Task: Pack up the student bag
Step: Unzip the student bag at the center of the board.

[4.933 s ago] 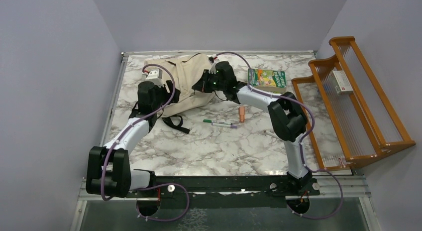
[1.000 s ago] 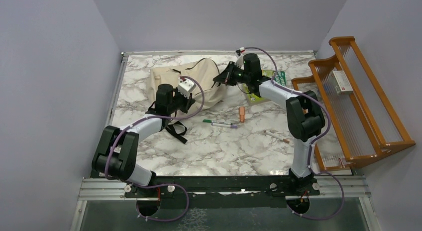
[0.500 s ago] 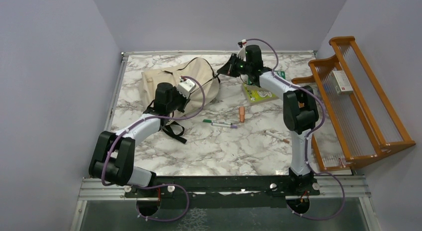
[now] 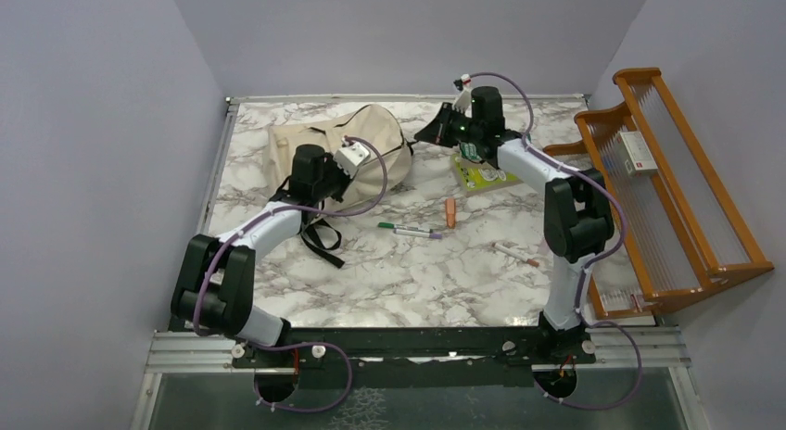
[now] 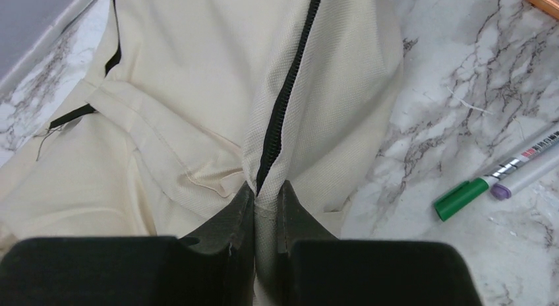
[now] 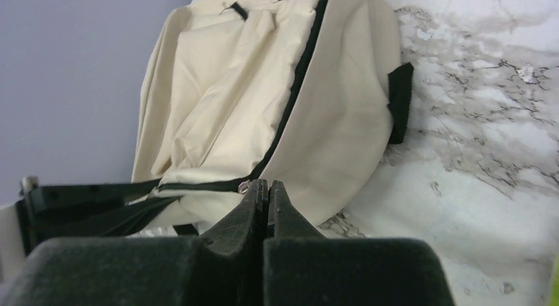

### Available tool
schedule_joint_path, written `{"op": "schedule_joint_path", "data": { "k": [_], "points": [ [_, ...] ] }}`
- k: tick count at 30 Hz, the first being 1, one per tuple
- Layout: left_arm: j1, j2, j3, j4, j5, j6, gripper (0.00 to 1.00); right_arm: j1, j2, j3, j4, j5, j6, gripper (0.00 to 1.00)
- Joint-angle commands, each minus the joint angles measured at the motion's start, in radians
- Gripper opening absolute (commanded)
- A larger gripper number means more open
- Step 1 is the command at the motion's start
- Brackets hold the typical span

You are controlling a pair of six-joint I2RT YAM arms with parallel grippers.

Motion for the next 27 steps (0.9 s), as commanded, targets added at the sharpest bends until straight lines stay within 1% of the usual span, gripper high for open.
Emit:
{"op": "schedule_joint_path", "data": {
  "k": [1,8,10,11,12,13,14,18,20,23,27],
  "points": [
    [0.040,0.088,0.111,0.013,0.031,0.109,0.00,-0.042,-0.159,-0.070,0.062,-0.017,-0.062,0.01],
    [0.108,0.244,0.295,-0.016,0.238,0.161,0.01,-0.042,-0.272,-0.211,0.042,-0.096,-0.057,0.01],
    [0.115,0.275,0.340,-0.042,0.256,0.164,0.09,-0.041,-0.301,-0.264,0.064,-0.110,-0.036,0.01],
    [0.116,0.281,0.350,-0.047,0.264,0.164,0.15,-0.041,-0.312,-0.281,0.070,-0.115,-0.029,0.01],
    [0.116,0.279,0.348,-0.041,0.270,0.162,0.24,-0.040,-0.318,-0.293,0.070,-0.119,-0.027,0.01],
    [0.116,0.271,0.336,-0.024,0.280,0.148,0.32,-0.040,-0.321,-0.299,0.070,-0.122,-0.026,0.01],
    [0.116,0.256,0.320,-0.005,0.300,0.130,0.35,-0.040,-0.321,-0.305,0.071,-0.123,-0.028,0.01],
    [0.115,0.166,0.198,0.077,0.442,0.073,0.40,-0.040,-0.304,-0.297,0.068,-0.135,-0.027,0.01],
    [0.106,0.108,0.138,0.100,0.512,0.071,0.43,-0.041,-0.290,-0.283,0.071,-0.156,-0.024,0.01],
    [0.075,0.029,0.071,0.100,0.526,0.112,0.48,-0.041,-0.271,-0.262,0.069,-0.193,-0.027,0.01],
    [0.037,-0.007,0.044,0.099,0.528,0.154,0.56,-0.040,-0.255,-0.246,0.061,-0.226,-0.035,0.01]
  ]
}}
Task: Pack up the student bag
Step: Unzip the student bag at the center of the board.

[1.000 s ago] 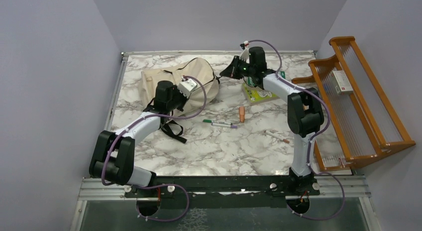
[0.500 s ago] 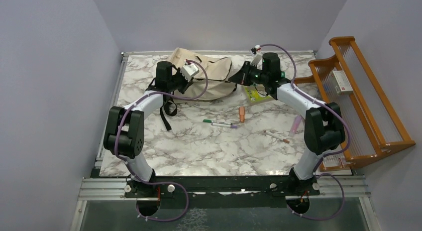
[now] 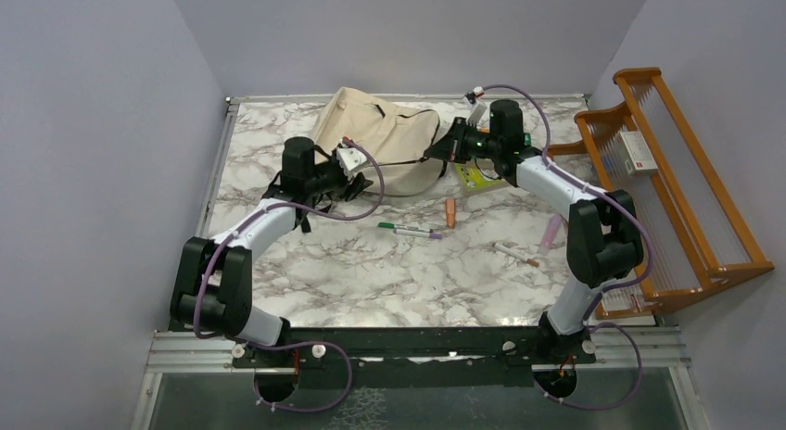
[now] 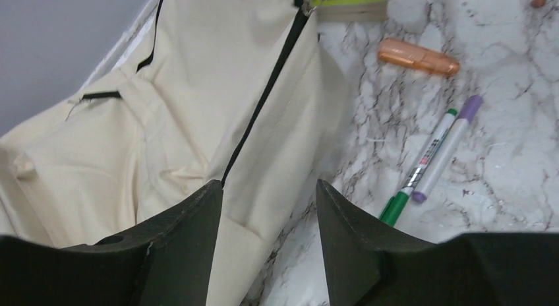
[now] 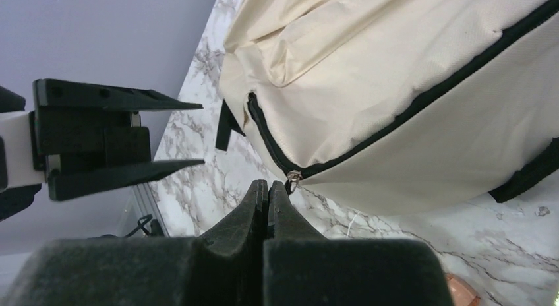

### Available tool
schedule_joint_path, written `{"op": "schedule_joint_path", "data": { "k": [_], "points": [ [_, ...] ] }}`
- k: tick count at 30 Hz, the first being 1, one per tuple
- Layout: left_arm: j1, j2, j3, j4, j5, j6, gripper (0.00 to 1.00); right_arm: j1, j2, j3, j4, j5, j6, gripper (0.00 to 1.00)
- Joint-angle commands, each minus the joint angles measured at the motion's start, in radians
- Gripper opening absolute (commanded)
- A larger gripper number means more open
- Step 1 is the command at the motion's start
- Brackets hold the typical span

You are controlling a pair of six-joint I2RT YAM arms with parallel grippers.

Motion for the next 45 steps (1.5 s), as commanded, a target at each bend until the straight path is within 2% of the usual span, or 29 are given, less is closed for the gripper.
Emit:
{"op": "schedule_joint_path", "data": {
  "k": [1,9,16,24,34,43,45],
  "points": [
    [-0.041,-0.043,-0.012,0.052,0.088,0.046,0.57,-0.005,0.016,0.044,0.024,-0.088,-0.001,0.01],
    [-0.140,0.064,0.076,0.060,0.048,0.144,0.58,-0.004,0.017,0.032,0.029,-0.125,-0.006,0.01],
    [-0.210,0.200,0.199,0.078,0.017,0.149,0.58,0.006,-0.004,0.019,0.017,-0.128,-0.012,0.01],
    [-0.253,0.263,0.243,0.091,-0.039,0.142,0.55,0.012,-0.025,-0.005,0.019,-0.134,-0.014,0.01],
    [-0.259,0.265,0.194,0.090,-0.070,0.098,0.32,0.012,-0.043,-0.025,0.025,-0.141,-0.013,0.01],
    [-0.259,0.250,0.167,0.009,-0.075,0.105,0.00,0.012,-0.047,-0.035,0.028,-0.137,-0.018,0.01],
    [-0.259,0.232,0.149,-0.014,-0.075,0.113,0.00,0.012,-0.045,-0.030,0.027,-0.113,-0.022,0.01]
  ]
}}
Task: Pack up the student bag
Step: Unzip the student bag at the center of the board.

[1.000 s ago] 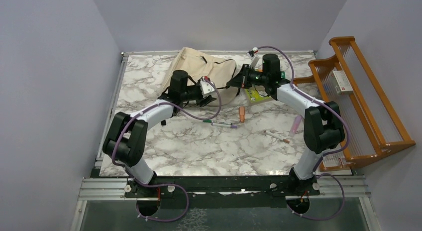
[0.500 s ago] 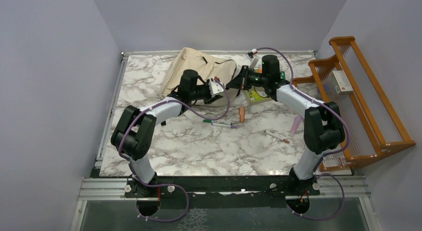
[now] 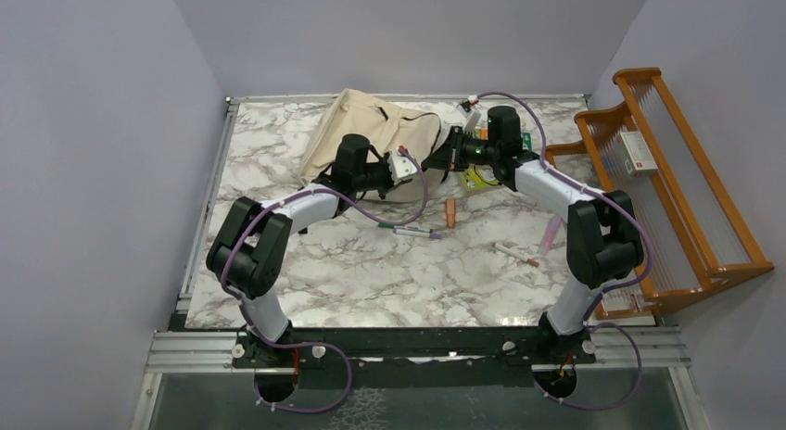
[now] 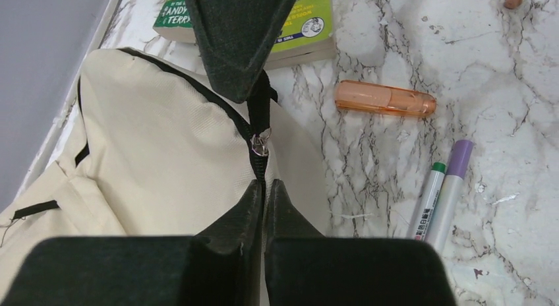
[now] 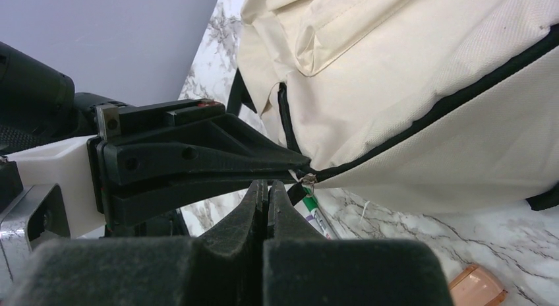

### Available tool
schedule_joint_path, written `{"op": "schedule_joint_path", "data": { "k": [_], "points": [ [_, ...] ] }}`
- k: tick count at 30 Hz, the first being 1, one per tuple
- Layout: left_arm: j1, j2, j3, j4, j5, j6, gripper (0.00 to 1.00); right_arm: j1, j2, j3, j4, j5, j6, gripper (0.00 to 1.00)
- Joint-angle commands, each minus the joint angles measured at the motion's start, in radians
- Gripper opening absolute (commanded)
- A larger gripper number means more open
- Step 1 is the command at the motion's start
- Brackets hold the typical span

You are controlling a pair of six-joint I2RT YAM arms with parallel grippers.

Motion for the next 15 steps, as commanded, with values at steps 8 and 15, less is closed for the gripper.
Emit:
{"op": "schedule_joint_path", "data": {
  "k": [8,15],
  "points": [
    [-0.004,-0.158,-0.158,-0.092,-0.041,-0.004,0.00,0.005,-0.005,0.086,-0.012,0.201,-0.049,0.01],
    [-0.005,-0.248,-0.225,-0.151,-0.076,0.021,0.00,0.003,0.097,0.224,-0.049,0.271,-0.069,0.01]
  ]
}}
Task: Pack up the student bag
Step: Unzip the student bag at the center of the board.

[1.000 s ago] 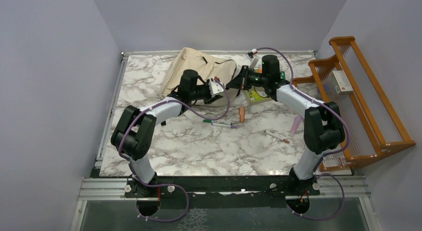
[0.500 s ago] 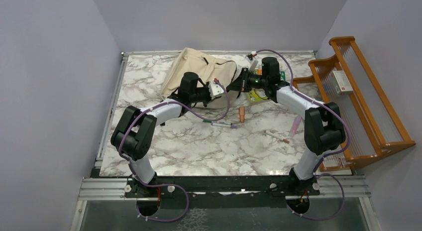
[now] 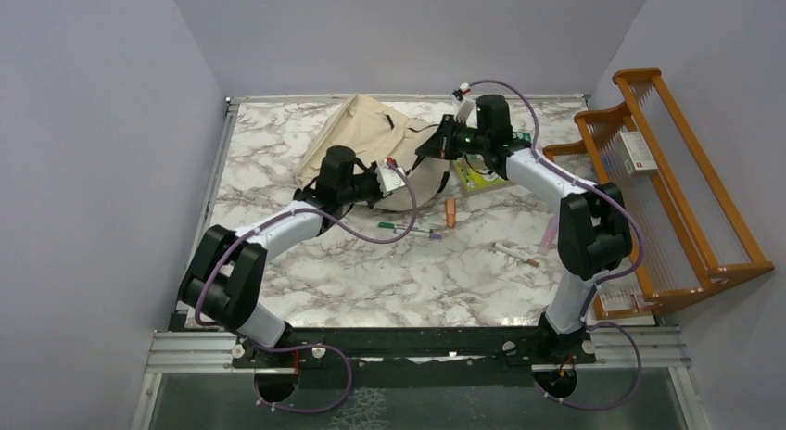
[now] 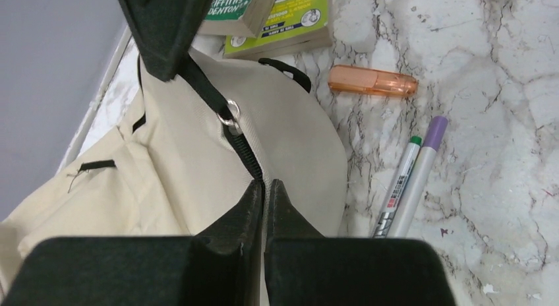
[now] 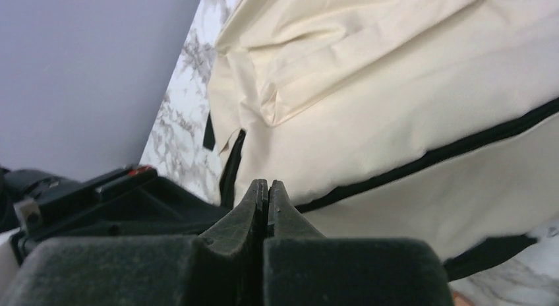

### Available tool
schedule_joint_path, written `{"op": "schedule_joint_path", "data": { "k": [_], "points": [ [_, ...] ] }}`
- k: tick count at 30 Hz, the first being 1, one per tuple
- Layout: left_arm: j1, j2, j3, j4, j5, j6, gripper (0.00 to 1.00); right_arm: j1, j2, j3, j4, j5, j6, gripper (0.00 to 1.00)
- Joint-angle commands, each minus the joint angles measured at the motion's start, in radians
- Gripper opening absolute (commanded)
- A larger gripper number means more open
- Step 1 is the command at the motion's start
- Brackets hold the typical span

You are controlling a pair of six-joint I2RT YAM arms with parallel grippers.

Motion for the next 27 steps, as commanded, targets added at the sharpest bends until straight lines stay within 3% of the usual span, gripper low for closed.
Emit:
{"op": "schedule_joint_path", "data": {
  "k": [1,15,27],
  "points": [
    [0.002,-0.059,-0.071,-0.156,-0.036,0.018,0.00,-0.029,0.054,0.120,0.026,0.156,-0.040,0.01],
    [0.011,-0.178,-0.137,-0.259,-0.146,0.091,0.00,-0.053,0.173,0.271,-0.080,0.357,-0.103,0.01],
    [0.116,-0.229,-0.157,-0.240,-0.233,0.017,0.00,-0.080,0.303,0.425,-0.143,0.445,-0.153,0.01]
  ]
}}
